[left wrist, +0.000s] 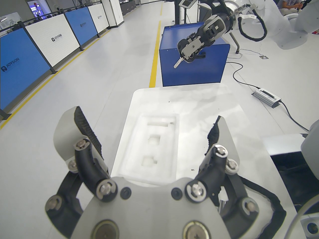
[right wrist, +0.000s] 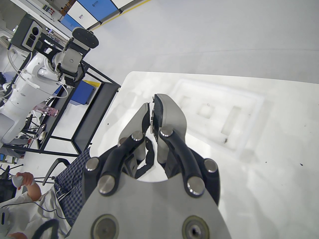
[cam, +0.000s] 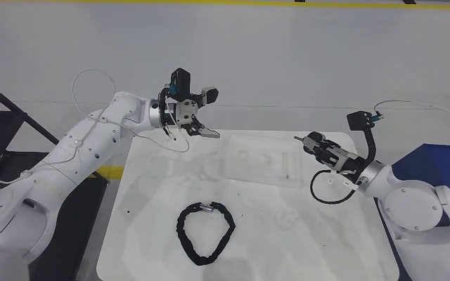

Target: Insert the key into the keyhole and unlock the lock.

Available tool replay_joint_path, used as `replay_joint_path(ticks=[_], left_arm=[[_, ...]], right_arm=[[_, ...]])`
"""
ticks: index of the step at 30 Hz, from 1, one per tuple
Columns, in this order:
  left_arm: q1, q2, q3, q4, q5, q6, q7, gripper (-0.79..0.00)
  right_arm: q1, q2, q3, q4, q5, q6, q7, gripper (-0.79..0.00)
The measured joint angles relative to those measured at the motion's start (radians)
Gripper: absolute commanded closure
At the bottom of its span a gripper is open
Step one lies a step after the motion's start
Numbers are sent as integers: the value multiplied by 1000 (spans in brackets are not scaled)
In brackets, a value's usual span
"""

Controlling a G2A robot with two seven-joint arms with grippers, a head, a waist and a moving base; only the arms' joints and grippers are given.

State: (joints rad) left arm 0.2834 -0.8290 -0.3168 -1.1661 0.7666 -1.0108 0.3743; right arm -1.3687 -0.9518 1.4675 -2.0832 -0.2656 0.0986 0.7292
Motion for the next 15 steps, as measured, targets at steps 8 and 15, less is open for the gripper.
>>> replay_joint_path(ticks=[8,15], left_arm=[[132,6,-12,-36,131,54,17,-785],[247,-6,4,-15,269,55,67,-785]], right_arm=[[0,0,0,0,0,0,0,0],[0,0,0,0,0,0,0,0]])
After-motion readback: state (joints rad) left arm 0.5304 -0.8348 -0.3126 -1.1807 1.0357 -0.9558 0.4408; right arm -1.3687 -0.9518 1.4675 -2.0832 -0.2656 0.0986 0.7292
